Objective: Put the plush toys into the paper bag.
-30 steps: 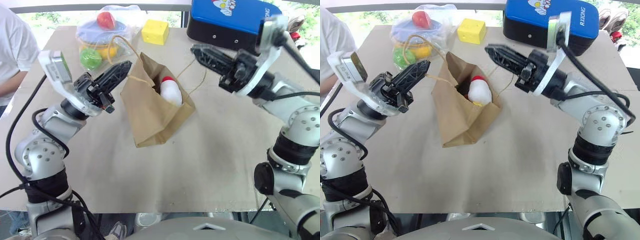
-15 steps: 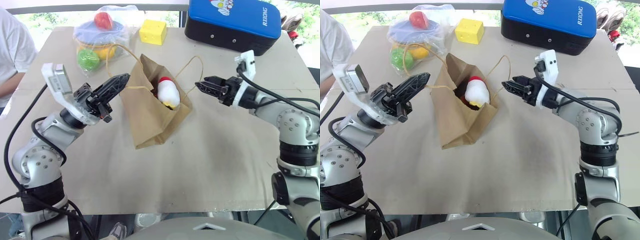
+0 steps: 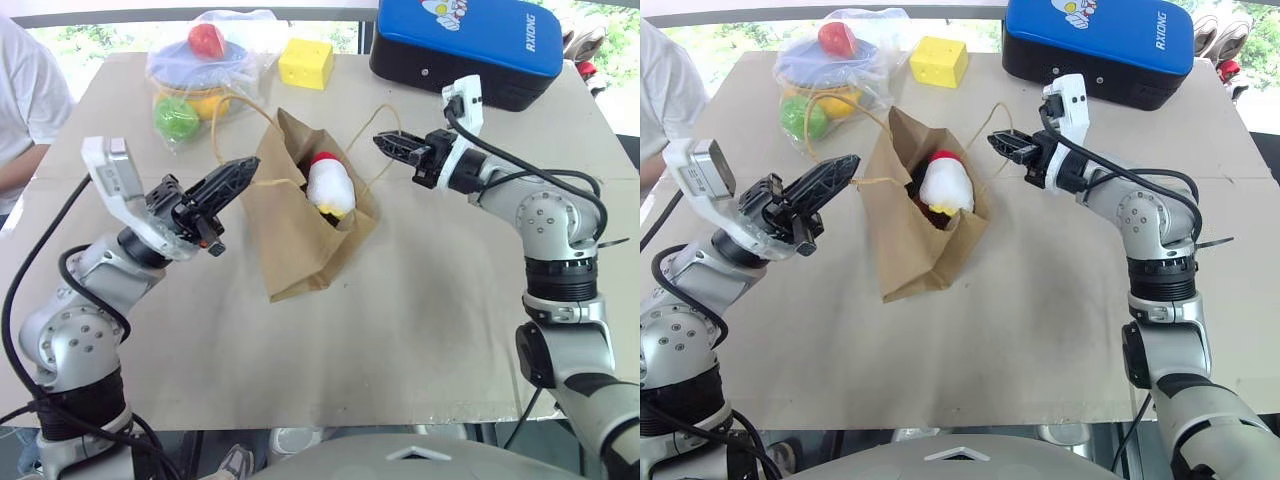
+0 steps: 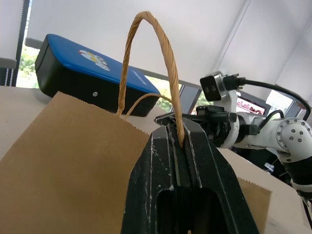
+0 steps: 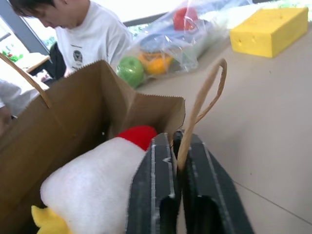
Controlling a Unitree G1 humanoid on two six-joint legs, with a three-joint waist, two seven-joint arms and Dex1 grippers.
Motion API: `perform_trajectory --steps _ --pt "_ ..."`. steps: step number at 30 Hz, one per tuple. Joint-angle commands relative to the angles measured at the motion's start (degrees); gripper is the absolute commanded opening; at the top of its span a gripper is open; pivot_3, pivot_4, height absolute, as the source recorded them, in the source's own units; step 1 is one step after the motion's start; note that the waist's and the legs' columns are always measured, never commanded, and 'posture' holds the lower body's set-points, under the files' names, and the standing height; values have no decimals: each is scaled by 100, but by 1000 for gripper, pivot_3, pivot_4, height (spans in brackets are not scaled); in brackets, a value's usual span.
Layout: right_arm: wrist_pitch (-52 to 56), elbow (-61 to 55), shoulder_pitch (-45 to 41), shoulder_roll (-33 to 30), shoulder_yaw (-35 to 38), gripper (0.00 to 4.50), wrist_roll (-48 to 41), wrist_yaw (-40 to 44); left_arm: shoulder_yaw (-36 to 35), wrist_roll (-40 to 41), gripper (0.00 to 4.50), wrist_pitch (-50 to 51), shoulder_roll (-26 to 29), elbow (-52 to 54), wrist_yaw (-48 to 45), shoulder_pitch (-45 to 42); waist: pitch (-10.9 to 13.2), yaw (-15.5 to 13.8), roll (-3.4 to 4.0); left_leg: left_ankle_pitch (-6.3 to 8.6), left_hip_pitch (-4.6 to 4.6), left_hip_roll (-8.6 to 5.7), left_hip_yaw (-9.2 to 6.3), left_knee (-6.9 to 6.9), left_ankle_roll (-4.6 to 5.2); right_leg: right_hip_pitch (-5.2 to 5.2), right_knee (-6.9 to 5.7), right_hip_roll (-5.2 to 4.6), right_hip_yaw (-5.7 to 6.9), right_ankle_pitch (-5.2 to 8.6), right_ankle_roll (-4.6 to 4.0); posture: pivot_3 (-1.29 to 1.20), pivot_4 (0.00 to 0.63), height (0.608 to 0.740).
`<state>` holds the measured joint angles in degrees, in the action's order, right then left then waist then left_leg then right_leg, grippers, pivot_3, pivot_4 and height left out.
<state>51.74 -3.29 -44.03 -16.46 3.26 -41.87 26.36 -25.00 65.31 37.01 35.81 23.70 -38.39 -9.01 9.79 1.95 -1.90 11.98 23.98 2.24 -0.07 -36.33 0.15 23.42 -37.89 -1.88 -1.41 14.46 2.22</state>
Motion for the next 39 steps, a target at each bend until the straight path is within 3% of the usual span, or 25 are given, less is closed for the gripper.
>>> perform_trajectory --steps 1,6,11,19,27,32,35,37,38,39 --pt "-113 -576 -219 75 458 140 -573 187 -182 71 0 -106 103 88 4 -129 1 0 1 0 0 0 0 0 0 0 0 0 0 0 0 0 150 740" --pt "354 -1425 -632 94 1092 140 -2076 -212 -356 165 0 -45 403 -597 -195 -712 6 -5 5 0 3 0 -4 0 0 2 -3 1 5 0 0 0 150 740" --pt "557 -1907 -770 -5 1177 140 -2921 -624 -182 -130 0 -82 667 -1236 -673 -1240 4 5 2 0 1 0 -4 0 0 1 1 0 6 0 0 0 150 740" --pt "410 -2238 -559 -184 982 140 -3214 -1238 339 -838 0 -393 541 -1861 -1226 -1959 4 3 1 0 5 -2 0 1 0 3 0 -2 3 0 0 0 150 740" --pt "678 -2770 416 -753 424 140 -3228 -1041 875 -1906 0 -955 717 -2661 -1907 -2520 4 18 0 0 12 -1 0 1 1 12 0 -1 2 0 1 0 150 740" --pt "452 -2957 702 -1385 -77 140 -2270 -494 1213 -2554 0 -1380 739 -3251 -2308 -2857 3 1 0 0 18 -3 -2 0 1 12 3 -2 6 0 2 0 150 740" --pt "294 -3032 921 -1649 -63 1012 -2128 -158 1289 -2917 0 -1622 791 -3703 -2460 -2922 3 -3 -1 0 21 -5 -2 0 1 12 10 -4 7 1 2 0 150 740" --pt "238 -3154 1051 -1861 39 1957 -2079 64 1293 -3040 0 -1760 909 -3967 -2798 -2858 3 4 -1 0 21 -3 -3 0 1 14 7 -2 7 1 2 0 150 740" --pt "288 -3211 1159 -1967 227 2366 -2403 177 1148 -2862 343 -1549 954 -3971 -2889 -2769 3 8 -1 0 22 -3 -4 0 1 15 6 -2 9 1 2 0 150 740" --pt "318 -3244 1237 -2039 358 2383 -2653 248 1040 -2730 713 -1390 977 -3959 -2945 -2710 3 12 -2 0 24 -1 -6 0 1 16 7 -2 10 1 2 0 150 740"
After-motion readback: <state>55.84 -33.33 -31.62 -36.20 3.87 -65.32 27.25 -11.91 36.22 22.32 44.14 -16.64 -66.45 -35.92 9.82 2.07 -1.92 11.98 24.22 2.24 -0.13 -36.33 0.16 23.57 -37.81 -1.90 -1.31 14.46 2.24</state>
